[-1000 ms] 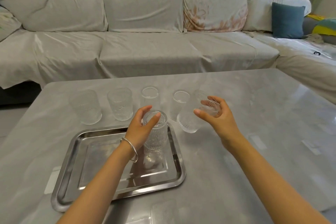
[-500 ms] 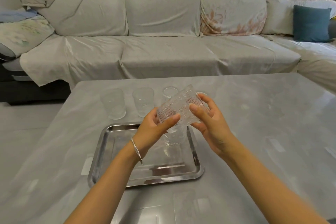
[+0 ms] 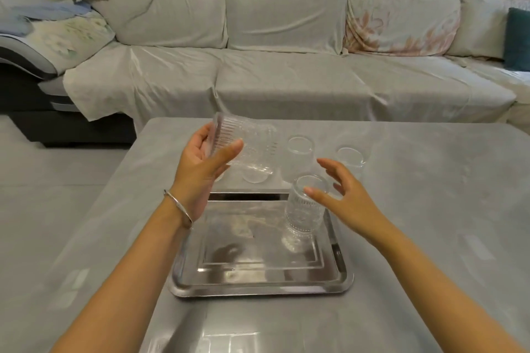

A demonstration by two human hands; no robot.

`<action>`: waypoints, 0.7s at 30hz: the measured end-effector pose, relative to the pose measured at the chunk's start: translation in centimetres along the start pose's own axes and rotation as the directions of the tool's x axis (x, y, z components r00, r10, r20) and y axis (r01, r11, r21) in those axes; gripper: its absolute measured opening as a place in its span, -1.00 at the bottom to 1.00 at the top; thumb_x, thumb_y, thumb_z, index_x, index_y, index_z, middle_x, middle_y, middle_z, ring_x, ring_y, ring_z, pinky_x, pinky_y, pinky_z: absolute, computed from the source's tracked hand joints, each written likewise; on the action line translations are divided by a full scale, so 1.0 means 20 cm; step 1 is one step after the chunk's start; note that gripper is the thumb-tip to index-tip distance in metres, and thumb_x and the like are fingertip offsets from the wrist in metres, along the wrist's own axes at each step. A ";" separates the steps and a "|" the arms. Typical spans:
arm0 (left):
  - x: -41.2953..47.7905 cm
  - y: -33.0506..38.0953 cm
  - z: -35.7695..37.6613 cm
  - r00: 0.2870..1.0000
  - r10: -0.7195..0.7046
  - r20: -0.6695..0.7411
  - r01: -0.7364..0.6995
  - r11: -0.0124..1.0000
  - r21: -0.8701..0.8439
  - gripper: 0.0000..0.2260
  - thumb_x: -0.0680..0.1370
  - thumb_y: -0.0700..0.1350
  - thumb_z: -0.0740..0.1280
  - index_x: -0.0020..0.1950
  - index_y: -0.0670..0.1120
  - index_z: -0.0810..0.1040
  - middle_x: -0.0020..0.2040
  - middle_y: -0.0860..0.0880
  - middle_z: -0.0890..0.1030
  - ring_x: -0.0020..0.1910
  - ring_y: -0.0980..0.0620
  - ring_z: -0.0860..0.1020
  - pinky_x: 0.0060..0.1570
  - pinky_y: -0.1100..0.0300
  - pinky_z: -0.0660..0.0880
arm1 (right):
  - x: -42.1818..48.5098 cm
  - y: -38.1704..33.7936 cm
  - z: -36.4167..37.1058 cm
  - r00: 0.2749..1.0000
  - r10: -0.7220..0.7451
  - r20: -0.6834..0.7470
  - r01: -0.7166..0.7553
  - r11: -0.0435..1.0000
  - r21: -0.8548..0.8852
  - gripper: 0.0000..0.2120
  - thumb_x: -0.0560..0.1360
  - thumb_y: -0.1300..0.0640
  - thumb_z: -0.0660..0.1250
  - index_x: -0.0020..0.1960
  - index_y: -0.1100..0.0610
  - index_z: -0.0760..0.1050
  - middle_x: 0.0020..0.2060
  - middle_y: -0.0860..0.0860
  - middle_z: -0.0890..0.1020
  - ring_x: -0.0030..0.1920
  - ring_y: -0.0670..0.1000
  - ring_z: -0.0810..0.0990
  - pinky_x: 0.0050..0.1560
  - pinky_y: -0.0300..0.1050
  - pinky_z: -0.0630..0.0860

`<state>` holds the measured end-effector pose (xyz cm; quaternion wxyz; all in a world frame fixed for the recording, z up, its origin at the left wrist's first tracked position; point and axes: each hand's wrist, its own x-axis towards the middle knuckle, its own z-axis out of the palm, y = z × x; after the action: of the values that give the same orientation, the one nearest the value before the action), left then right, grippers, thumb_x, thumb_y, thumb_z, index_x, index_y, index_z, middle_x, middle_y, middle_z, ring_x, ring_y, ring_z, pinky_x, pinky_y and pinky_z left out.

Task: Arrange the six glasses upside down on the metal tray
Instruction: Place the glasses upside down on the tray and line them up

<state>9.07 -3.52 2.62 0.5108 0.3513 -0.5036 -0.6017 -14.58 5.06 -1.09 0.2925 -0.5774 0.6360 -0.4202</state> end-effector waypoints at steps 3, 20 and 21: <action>0.02 -0.04 -0.07 0.998 0.029 -0.047 -0.025 0.995 0.096 -0.34 0.17 0.03 0.58 0.23 0.08 0.46 0.21 0.00 0.57 0.15 0.04 0.57 0.11 0.15 0.52 | 0.03 0.04 0.04 1.000 0.013 0.009 -0.013 0.999 -0.035 -0.20 0.25 -0.27 0.36 0.42 -0.12 0.20 0.42 -0.13 0.32 0.33 -0.16 0.30 0.29 -0.22 0.25; 0.06 -0.40 0.03 0.979 0.058 0.197 -0.150 0.855 0.496 -0.27 0.20 -0.15 0.59 0.30 0.03 0.38 0.21 0.06 0.50 0.20 0.12 0.48 0.14 0.34 0.46 | 0.07 0.13 0.07 1.000 0.010 0.021 -0.008 0.997 -0.076 -0.37 0.24 -0.23 0.37 0.29 -0.20 0.31 0.30 -0.10 0.41 0.26 -0.10 0.40 0.27 -0.15 0.39; 0.07 -0.41 0.04 0.978 0.052 0.200 -0.147 0.855 0.497 -0.27 0.20 -0.15 0.60 0.29 0.03 0.37 0.20 0.08 0.49 0.20 0.12 0.48 0.17 0.29 0.46 | 0.07 0.14 0.07 1.000 0.010 0.019 -0.009 0.997 -0.076 -0.36 0.24 -0.23 0.37 0.29 -0.19 0.32 0.30 -0.10 0.41 0.26 -0.10 0.41 0.26 -0.16 0.38</action>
<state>5.99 -4.87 -4.90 0.3828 0.3914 -0.7060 -0.4493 -15.00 3.47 -3.94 0.2787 -0.5891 0.6512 -0.3889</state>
